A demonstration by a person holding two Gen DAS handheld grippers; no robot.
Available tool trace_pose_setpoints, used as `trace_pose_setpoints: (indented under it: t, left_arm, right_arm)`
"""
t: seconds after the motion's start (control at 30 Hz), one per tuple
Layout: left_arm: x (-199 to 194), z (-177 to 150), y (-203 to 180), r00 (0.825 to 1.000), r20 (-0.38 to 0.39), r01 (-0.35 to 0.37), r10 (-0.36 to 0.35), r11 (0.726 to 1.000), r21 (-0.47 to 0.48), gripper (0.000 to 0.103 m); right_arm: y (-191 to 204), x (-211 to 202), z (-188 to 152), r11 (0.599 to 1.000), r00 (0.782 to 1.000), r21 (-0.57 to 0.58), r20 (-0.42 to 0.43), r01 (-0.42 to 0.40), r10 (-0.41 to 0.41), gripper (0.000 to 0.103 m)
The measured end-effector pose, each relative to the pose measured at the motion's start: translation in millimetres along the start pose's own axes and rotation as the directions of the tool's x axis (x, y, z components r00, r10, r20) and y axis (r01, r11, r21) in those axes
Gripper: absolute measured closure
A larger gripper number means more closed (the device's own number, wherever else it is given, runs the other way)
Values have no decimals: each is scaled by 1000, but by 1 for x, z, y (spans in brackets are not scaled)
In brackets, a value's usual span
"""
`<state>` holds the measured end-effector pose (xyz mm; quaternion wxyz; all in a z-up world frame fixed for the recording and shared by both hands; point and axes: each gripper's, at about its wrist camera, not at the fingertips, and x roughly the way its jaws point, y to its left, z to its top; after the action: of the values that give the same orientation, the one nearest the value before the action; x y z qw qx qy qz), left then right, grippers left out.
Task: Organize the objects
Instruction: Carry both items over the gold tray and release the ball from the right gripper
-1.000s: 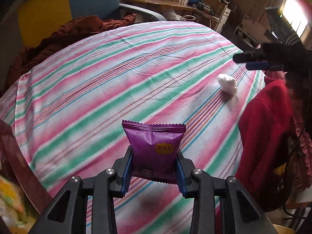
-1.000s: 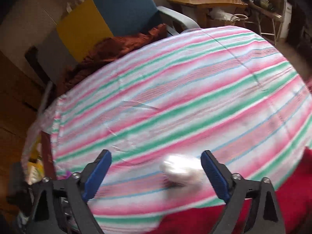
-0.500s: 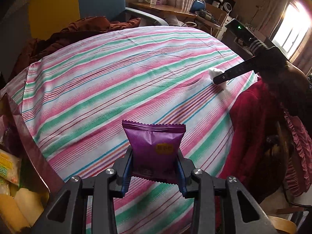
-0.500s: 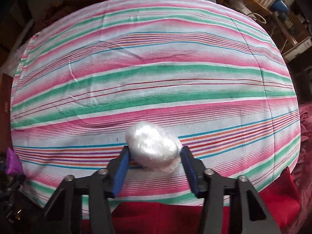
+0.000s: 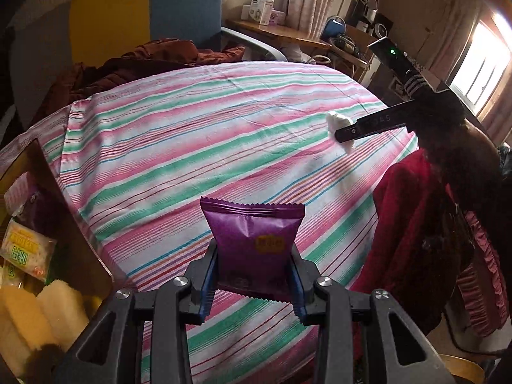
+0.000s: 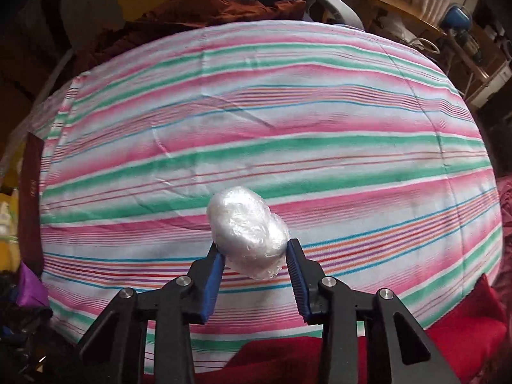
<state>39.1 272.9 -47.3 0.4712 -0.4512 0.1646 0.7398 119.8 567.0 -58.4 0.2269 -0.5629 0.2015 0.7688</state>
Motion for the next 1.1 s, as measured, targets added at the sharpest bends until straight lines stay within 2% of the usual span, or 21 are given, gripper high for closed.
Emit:
trace_pose_setpoints:
  t: [0.17, 0.43, 0.63, 0.73, 1.1]
  left_arm:
    - [-21, -1, 8, 998, 57, -24, 26, 999, -26, 65]
    - [-54, -4, 31, 985, 140, -92, 104, 992, -91, 65]
    - [-76, -11, 46, 969, 183, -142, 166, 980, -136, 65]
    - [-84, -16, 54, 961, 196, -165, 194, 974, -155, 65]
    - [-105, -34, 80, 943, 214, -203, 256, 949, -241, 65]
  right_arm:
    - [40, 4, 4, 995, 994, -17, 45, -98, 99, 64]
    - [113, 4, 4, 969, 960, -47, 130, -243, 247, 64]
    - [150, 5, -5, 962, 944, -110, 189, -252, 269, 64]
    - [160, 13, -10, 955, 939, -136, 192, -264, 287, 64]
    - [167, 25, -11, 953, 940, -160, 186, -259, 287, 64]
